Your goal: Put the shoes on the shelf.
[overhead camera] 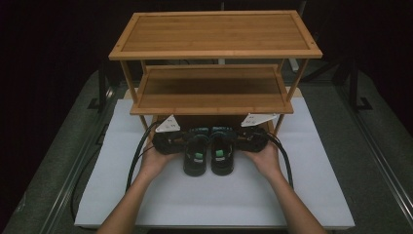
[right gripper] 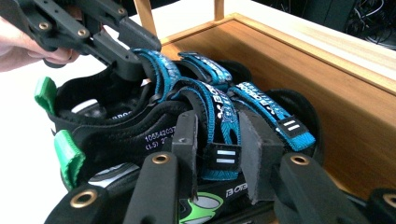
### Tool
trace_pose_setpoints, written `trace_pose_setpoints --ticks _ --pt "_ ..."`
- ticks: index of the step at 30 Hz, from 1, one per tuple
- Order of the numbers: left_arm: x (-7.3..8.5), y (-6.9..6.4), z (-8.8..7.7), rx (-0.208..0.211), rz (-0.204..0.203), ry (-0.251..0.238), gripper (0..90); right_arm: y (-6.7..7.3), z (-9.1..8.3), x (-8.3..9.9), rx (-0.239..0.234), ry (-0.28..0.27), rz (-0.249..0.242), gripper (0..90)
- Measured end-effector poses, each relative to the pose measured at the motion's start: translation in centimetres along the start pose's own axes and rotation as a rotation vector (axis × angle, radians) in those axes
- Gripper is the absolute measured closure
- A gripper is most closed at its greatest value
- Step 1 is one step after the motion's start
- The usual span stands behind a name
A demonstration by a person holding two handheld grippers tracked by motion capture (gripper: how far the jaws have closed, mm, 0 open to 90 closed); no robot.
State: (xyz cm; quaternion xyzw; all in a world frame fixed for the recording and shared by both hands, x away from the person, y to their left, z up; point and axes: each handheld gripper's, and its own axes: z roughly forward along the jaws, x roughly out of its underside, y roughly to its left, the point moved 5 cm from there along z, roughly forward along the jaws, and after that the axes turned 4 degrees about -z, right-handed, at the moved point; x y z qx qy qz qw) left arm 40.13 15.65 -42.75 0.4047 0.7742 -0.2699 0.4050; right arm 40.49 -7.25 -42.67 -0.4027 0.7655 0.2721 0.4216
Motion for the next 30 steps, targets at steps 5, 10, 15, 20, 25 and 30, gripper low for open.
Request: trace_pose_setpoints --ticks 5,10,15,20,25,30 --pt "0.3 -0.5 0.0 0.002 0.006 0.017 65.4 0.6 -0.2 0.5 0.000 0.016 -0.008 66.0" --pt "0.2 -0.8 -0.6 0.016 -0.027 0.025 47.4 0.3 -1.0 0.5 -0.002 -0.008 0.026 55.3" --pt "0.4 -1.4 -1.8 0.002 -0.019 0.018 35.5 0.8 -2.7 0.4 -0.004 -0.030 0.032 50.7" --pt "0.9 -1.6 -3.6 -0.007 -0.040 0.007 28.2 1.3 -4.5 1.4 0.011 -0.033 0.051 44.9" --pt "3.2 -2.0 -4.7 -0.026 -0.049 0.052 20.3 2.0 -4.9 3.6 0.053 0.039 0.044 35.3" --pt "4.8 -2.3 -4.1 -0.024 -0.052 0.098 17.4 2.5 -4.3 5.0 0.065 0.084 0.051 32.0"
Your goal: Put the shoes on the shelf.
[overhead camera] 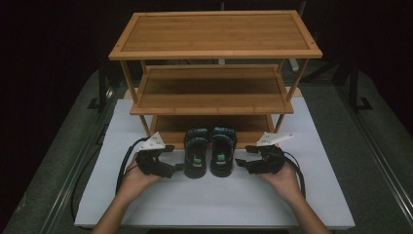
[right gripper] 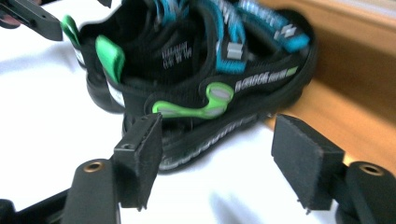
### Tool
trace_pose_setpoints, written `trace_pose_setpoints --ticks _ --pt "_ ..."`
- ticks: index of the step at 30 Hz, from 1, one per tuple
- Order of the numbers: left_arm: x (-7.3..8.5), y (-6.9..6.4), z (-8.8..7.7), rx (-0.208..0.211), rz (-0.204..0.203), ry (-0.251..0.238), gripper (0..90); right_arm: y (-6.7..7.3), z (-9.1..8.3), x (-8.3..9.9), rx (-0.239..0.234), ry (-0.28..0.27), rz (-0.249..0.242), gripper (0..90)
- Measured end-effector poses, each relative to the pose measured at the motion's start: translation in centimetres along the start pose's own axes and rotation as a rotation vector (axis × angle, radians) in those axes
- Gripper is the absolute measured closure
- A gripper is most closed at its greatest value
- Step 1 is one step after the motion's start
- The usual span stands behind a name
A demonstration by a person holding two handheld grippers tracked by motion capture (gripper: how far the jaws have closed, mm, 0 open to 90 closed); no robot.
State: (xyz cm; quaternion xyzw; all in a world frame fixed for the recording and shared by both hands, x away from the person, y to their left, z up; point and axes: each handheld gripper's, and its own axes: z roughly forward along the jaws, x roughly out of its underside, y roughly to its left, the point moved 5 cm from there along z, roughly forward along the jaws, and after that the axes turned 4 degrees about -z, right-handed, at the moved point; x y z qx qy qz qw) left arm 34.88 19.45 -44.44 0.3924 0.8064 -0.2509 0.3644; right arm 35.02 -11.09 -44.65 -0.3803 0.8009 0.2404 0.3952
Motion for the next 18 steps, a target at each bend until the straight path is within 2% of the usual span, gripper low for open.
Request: trace_pose_setpoints --ticks 2,5,6,11,12,14,18 --pt "0.7 -0.3 0.7 -0.007 0.012 0.025 16.0 0.9 0.9 0.8 -0.002 0.039 -0.012 29.0" --pt "1.0 -0.6 1.3 -0.005 0.020 0.049 15.1 1.3 1.5 1.1 -0.006 0.060 -0.015 27.2" --pt "1.3 -0.8 1.8 -0.011 0.039 0.076 14.1 1.7 2.0 1.3 -0.004 0.082 -0.033 25.9" --pt "1.7 -1.0 2.7 -0.018 0.052 0.099 10.9 2.3 2.8 1.7 -0.008 0.108 -0.039 23.1" --pt "1.8 -1.1 3.1 -0.026 0.071 0.117 10.9 2.7 3.2 1.7 -0.006 0.121 -0.048 21.5" --pt "1.9 -1.2 3.5 -0.031 0.080 0.129 10.9 3.0 3.7 1.7 -0.004 0.131 -0.060 20.6" --pt "2.1 -1.4 4.1 -0.019 0.092 0.144 10.7 3.4 4.6 1.7 0.016 0.154 -0.065 19.0"
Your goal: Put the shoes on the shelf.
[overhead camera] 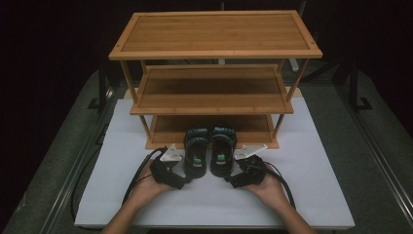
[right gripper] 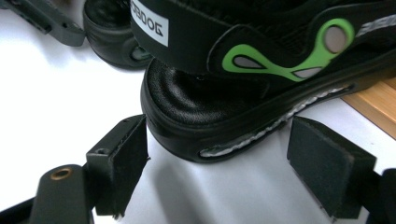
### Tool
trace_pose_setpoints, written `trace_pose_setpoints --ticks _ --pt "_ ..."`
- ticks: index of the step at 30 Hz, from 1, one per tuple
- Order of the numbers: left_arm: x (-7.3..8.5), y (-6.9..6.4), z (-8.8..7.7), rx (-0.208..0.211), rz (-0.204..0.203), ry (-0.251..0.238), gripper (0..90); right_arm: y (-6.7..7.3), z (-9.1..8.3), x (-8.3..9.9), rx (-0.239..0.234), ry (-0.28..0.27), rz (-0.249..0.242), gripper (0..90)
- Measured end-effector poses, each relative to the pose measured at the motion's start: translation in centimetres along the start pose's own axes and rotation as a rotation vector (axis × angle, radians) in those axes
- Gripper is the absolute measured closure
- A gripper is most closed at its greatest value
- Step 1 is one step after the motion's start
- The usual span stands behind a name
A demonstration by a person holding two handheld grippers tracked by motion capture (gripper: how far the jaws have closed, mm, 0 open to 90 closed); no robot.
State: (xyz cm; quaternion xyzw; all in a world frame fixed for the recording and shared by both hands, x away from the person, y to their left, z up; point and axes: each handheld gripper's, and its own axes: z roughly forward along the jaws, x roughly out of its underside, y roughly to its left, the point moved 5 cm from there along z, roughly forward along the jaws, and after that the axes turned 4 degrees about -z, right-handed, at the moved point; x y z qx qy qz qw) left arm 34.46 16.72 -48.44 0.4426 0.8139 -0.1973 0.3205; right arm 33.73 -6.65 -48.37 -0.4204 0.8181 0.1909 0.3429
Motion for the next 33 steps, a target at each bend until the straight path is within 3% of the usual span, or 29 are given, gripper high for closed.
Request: trace_pose_setpoints --ticks 13,15,16,17,18,20,23,26,27,28,33 --pt "-0.9 0.6 0.9 -0.008 0.021 0.009 10.7 -0.3 0.6 -0.4 -0.007 0.014 0.002 17.0" --pt "-1.2 0.9 0.8 -0.008 0.010 -0.008 11.0 -0.6 0.6 -0.7 -0.005 0.003 0.014 17.5" --pt "-1.4 1.2 0.7 0.008 -0.010 -0.026 11.0 -1.1 0.5 -1.0 -0.027 -0.006 0.031 16.9" --pt "-1.5 1.4 0.6 -0.003 -0.009 -0.045 11.9 -1.3 0.4 -1.1 -0.025 -0.010 0.035 17.9" --pt "-1.6 1.5 0.5 0.001 -0.025 -0.068 12.5 -1.5 0.3 -1.3 0.000 -0.020 0.017 22.8" --pt "-1.8 1.7 0.4 -0.001 -0.025 -0.082 14.4 -1.6 0.1 -1.4 0.001 -0.041 0.014 23.8" --pt "-2.3 2.1 0.4 -0.012 -0.023 -0.082 14.3 -2.2 0.1 -1.7 -0.002 -0.043 0.027 25.4" --pt "-3.2 2.6 0.5 -0.007 -0.042 -0.112 14.5 -2.6 0.3 -2.2 0.006 -0.055 0.030 26.6" --pt "-3.4 2.8 0.8 -0.023 -0.023 -0.081 14.5 -3.0 0.3 -2.7 0.002 -0.082 0.040 29.2" --pt "-3.4 2.8 0.8 -0.023 -0.023 -0.081 14.7 -3.2 0.4 -2.9 0.005 -0.075 0.045 29.3" --pt "-4.0 4.0 1.3 -0.002 -0.071 -0.114 15.0 -3.9 1.0 -3.4 0.012 -0.076 0.047 29.3"
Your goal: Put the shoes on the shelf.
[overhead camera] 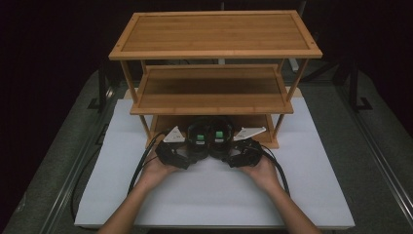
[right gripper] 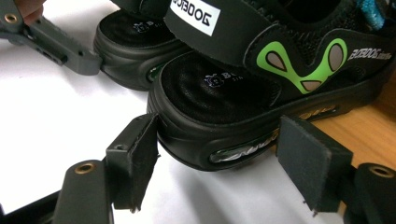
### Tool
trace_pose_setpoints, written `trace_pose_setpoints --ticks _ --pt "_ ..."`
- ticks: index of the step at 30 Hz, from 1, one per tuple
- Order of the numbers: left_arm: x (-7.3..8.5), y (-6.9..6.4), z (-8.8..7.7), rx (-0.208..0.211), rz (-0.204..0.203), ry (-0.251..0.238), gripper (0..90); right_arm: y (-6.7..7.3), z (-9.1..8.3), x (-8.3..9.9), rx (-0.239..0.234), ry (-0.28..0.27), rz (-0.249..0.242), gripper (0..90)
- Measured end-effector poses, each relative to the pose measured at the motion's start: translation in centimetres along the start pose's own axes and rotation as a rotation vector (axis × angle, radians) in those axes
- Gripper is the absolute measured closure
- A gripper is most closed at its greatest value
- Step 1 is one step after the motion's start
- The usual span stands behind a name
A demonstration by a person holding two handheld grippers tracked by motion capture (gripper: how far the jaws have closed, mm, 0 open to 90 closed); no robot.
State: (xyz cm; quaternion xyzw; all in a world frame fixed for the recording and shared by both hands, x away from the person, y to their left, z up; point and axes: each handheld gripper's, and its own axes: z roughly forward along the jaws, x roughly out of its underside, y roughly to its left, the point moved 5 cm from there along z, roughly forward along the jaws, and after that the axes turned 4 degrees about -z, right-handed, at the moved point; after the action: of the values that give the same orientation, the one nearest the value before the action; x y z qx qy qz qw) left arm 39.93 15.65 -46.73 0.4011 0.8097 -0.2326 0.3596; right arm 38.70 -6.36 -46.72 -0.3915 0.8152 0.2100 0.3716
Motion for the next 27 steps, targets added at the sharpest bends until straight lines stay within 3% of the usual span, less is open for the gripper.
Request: trace_pose_setpoints --ticks 17,25,27 --pt "-1.6 2.6 1.7 -0.021 -0.079 -0.060 15.6 -2.2 1.6 -1.2 0.056 -0.032 0.013 34.8" --pt "-2.1 3.6 2.5 -0.082 -0.069 -0.071 20.1 -3.0 2.2 -1.6 0.079 -0.029 0.018 37.0" --pt "-2.1 3.8 2.7 -0.082 -0.077 -0.074 20.8 -2.9 2.2 -1.6 0.075 -0.039 0.055 39.5"
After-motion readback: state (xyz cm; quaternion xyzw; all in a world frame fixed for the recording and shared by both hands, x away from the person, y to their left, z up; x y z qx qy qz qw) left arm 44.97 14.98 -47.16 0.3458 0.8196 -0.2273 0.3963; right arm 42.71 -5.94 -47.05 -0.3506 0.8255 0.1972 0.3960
